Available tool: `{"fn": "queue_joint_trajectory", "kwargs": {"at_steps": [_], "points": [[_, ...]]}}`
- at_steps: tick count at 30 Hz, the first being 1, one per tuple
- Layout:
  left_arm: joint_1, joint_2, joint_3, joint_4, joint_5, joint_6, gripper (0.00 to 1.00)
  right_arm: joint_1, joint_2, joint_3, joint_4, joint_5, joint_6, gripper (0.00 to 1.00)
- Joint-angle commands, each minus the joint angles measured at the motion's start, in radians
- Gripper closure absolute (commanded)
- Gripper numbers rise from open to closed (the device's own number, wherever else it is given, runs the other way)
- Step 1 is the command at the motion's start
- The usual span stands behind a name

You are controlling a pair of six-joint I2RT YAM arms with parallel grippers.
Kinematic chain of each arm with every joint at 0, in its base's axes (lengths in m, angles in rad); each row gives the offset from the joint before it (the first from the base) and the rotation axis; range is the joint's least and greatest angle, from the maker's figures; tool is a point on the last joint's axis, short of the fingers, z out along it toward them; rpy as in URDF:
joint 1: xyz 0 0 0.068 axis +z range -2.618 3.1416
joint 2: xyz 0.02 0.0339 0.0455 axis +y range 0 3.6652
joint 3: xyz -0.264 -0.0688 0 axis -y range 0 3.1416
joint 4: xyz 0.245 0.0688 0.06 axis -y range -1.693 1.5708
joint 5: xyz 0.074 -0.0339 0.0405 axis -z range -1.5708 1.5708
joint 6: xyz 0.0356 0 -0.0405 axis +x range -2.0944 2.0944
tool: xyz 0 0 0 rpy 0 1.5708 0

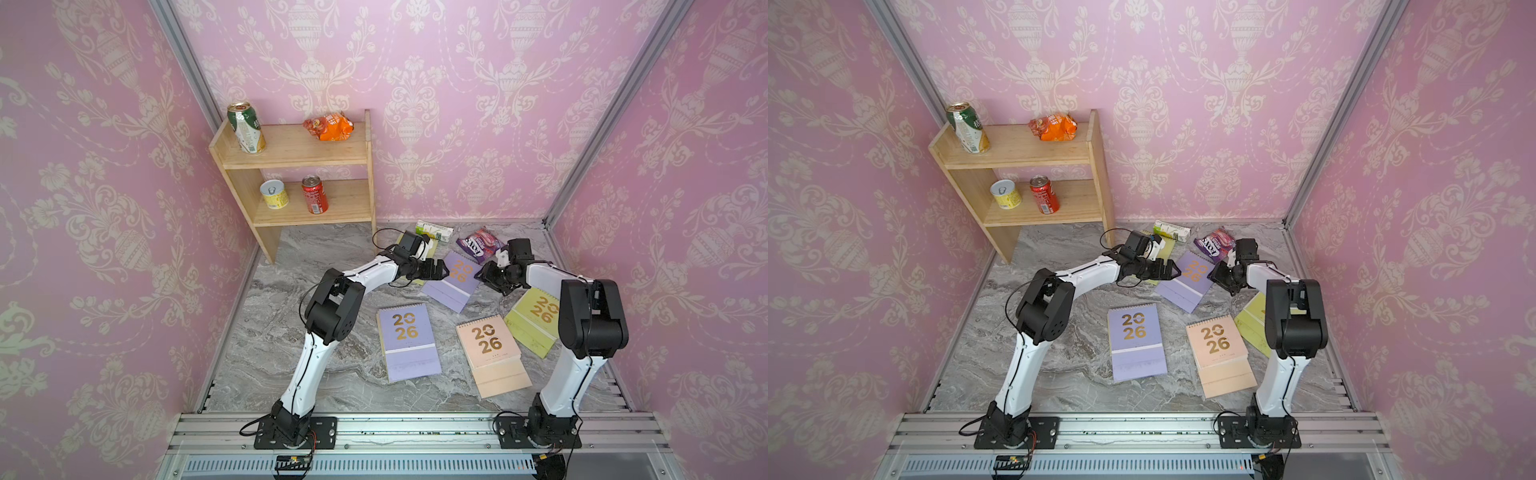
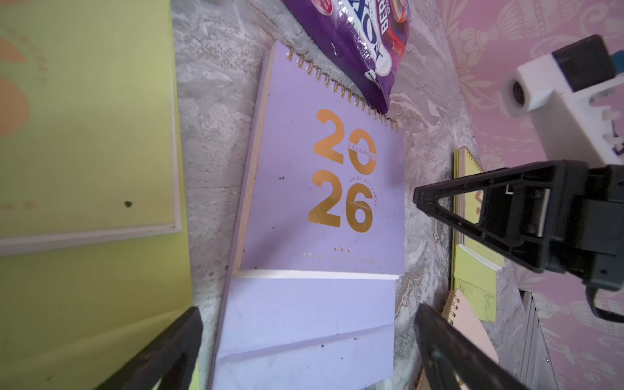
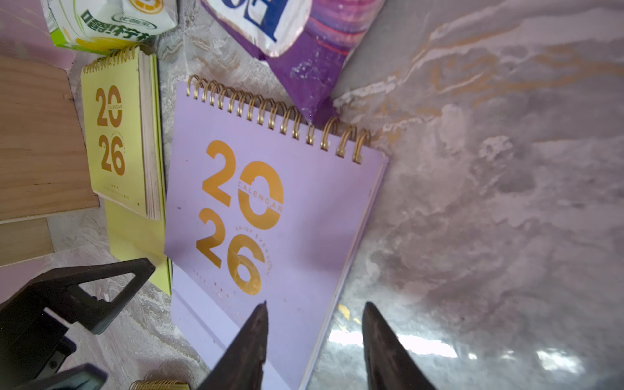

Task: Stack the calendars
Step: Pick up the calendar at the center of the board.

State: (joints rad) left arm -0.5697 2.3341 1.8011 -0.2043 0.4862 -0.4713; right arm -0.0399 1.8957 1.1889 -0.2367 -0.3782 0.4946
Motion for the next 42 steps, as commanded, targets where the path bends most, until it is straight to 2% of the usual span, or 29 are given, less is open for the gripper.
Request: {"fn": "queue_joint_trajectory", "kwargs": {"at_steps": [1, 21, 42], "points": [[-0.012, 0.04, 0.056, -0.062, -0.024, 0.02, 0.02, -0.001, 0.021, 0.023, 0.0, -0.019, 0.007, 0.53], [-0.026, 0.077, 0.082, -0.069, 0.024, 0.019, 0.02, 0.025, 0.071, 0.054, -0.027, -0.026, 0.013, 0.53], [-0.05, 0.009, -0.053, 0.025, 0.095, -0.023, 0.04, 0.028, 0.07, 0.039, -0.036, -0.012, 0.025, 0.53]]}}
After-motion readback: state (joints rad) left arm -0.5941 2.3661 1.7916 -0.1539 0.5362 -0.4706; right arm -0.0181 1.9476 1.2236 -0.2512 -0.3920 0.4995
